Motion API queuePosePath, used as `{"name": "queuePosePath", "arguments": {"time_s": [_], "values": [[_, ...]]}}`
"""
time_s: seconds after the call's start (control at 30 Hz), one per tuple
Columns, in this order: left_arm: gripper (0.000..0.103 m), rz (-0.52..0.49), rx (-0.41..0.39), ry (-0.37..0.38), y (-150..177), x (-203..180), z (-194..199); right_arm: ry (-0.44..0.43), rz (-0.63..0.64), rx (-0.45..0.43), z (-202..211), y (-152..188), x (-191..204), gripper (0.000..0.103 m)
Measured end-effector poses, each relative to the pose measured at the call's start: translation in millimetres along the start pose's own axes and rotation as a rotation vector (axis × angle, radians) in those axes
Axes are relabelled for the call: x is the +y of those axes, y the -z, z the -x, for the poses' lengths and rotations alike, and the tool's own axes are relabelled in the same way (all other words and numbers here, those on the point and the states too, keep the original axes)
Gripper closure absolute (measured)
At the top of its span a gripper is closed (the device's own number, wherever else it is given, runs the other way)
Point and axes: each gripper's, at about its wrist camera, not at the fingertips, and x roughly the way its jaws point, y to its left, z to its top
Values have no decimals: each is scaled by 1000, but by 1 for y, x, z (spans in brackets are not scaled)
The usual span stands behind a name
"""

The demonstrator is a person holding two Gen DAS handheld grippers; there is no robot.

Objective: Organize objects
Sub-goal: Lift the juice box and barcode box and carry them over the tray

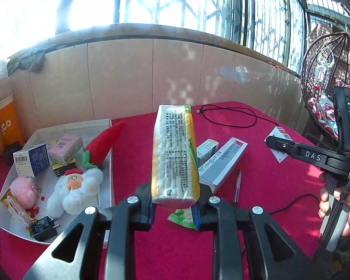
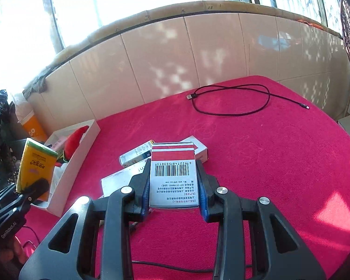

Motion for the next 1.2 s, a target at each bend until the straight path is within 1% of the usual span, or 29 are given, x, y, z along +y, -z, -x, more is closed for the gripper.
{"name": "queuePosePath", "arguments": {"time_s": [0.23,0.8,1.2], "values": [[79,29,-33,-17,-3,12,9,-39,44,3,5,1,22,71],[79,114,-46,-49,-2,40,15,-74,115,24,2,0,53,71],[79,196,-71,-90,-4,74,25,-128,203,22,-1,-12,97,71]]}}
